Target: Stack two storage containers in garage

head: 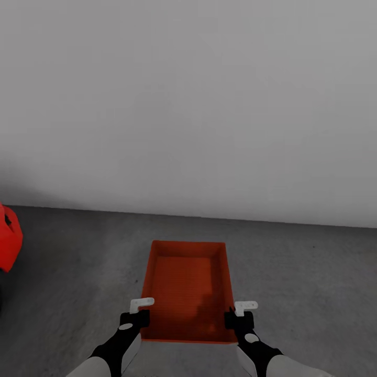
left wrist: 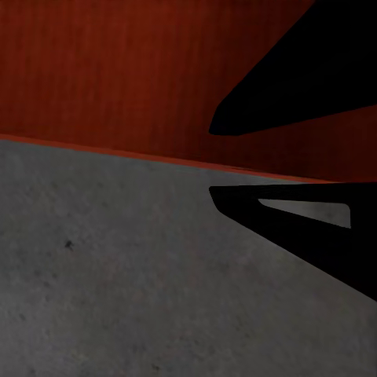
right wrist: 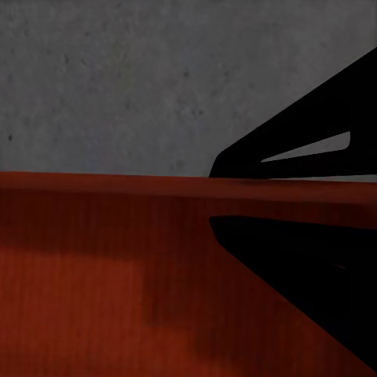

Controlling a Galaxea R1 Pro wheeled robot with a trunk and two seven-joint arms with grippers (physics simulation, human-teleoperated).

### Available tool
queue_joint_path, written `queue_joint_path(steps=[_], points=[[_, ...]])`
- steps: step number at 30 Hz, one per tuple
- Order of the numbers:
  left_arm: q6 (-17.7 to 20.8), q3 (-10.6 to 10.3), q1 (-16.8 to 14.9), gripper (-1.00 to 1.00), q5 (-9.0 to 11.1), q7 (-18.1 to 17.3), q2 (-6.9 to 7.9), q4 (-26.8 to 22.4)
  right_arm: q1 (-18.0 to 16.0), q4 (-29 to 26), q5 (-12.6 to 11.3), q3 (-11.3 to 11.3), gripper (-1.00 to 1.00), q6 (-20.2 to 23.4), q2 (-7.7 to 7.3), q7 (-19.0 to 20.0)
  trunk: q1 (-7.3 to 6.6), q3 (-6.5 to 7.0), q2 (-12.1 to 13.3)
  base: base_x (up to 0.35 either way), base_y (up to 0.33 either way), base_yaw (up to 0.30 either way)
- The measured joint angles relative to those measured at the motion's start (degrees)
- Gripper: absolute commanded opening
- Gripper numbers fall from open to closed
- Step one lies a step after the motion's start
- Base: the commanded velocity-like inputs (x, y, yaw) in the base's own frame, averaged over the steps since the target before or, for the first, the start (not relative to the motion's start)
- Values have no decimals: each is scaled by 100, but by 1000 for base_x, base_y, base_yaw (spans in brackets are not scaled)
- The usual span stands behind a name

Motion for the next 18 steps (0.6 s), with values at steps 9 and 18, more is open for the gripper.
queue_joint_path(steps=[9,18], points=[[0,0,0,-100,0,0,0,0,0,0,1,-1,-100,1,0,0,198,-162,-361,0,0,2],[1,-4,0,-100,6,-2,5,1,0,1,-16,11,-100,2,5,-3,395,-323,-722,0,0,0]])
